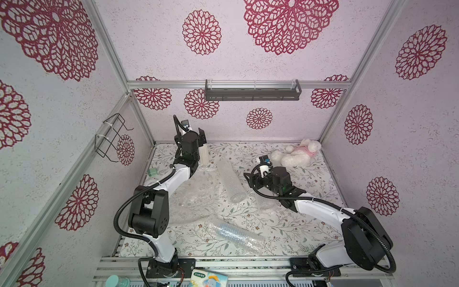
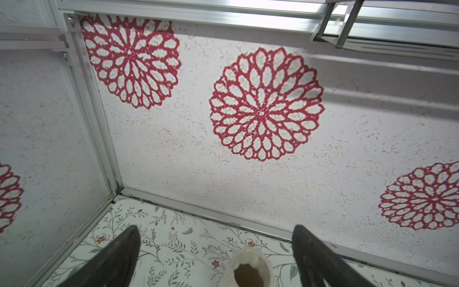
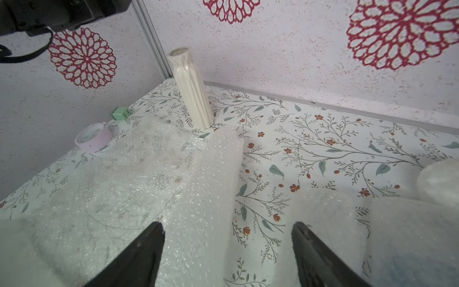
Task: Unwrap the vase from the bubble wrap
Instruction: Place the vase at the center of the board, then unwrap the bubble wrap at the center of the board.
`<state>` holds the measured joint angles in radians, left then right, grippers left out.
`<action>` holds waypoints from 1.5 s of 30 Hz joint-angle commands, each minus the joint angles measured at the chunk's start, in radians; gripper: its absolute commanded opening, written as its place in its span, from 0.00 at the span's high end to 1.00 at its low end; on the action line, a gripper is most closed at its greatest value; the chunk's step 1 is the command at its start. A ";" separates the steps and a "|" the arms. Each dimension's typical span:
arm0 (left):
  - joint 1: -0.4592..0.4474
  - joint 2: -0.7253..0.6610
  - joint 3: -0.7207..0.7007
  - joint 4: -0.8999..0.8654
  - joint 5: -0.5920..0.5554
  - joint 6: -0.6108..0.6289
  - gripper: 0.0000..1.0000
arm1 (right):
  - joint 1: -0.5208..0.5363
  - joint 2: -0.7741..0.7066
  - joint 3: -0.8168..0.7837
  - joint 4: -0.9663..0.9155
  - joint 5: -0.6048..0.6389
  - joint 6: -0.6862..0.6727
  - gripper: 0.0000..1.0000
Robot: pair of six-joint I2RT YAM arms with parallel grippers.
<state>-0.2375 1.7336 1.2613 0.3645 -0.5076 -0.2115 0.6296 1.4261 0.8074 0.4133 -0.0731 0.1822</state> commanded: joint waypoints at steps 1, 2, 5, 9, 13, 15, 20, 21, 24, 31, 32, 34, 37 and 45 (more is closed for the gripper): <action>0.007 -0.091 -0.059 -0.061 -0.063 -0.040 0.03 | 0.023 -0.001 0.037 -0.017 0.021 -0.019 0.17; 0.006 -0.118 -0.079 -0.080 -0.074 -0.055 0.03 | 0.030 0.000 0.038 -0.022 0.023 -0.021 0.18; 0.007 -0.225 -0.125 -0.214 -0.135 -0.134 0.03 | 0.060 -0.003 0.044 -0.050 0.049 -0.042 0.18; 0.004 -0.403 -0.199 -0.442 -0.183 -0.274 0.03 | 0.100 -0.012 0.060 -0.106 0.077 -0.046 0.19; -0.002 -0.538 -0.252 -0.686 -0.187 -0.427 0.03 | 0.138 -0.003 0.070 -0.138 0.104 -0.052 0.20; -0.002 -0.597 -0.285 -0.773 -0.136 -0.493 0.02 | 0.160 0.019 0.091 -0.171 0.134 -0.051 0.21; -0.004 -0.681 -0.344 -0.901 0.018 -0.565 0.01 | 0.216 0.104 0.167 -0.280 0.233 -0.082 0.23; -0.003 -0.687 -0.351 -0.912 0.073 -0.574 0.01 | 0.224 0.121 0.189 -0.308 0.248 -0.089 0.24; -0.004 -0.690 -0.369 -0.917 0.216 -0.595 0.00 | 0.242 0.158 0.247 -0.385 0.288 -0.098 0.28; -0.002 -0.628 -0.342 -0.873 0.424 -0.540 0.00 | 0.284 0.183 0.314 -0.493 0.393 -0.095 0.37; -0.002 -0.618 -0.333 -0.877 0.438 -0.529 0.00 | 0.291 0.180 0.319 -0.500 0.407 -0.098 0.37; 0.000 -0.593 -0.322 -0.872 0.467 -0.513 0.00 | 0.307 0.173 0.338 -0.519 0.419 -0.100 0.38; 0.002 -0.573 -0.306 -0.885 0.478 -0.513 0.00 | 0.332 0.185 0.377 -0.551 0.443 -0.107 0.39; 0.001 -0.530 -0.328 -0.833 0.558 -0.629 0.02 | 0.366 0.279 0.449 -0.591 0.467 -0.163 0.54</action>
<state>-0.2375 1.1824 0.9329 -0.4992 -0.0021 -0.7868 0.9894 1.6749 1.2282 -0.1364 0.3565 0.0563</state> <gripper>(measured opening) 0.985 0.464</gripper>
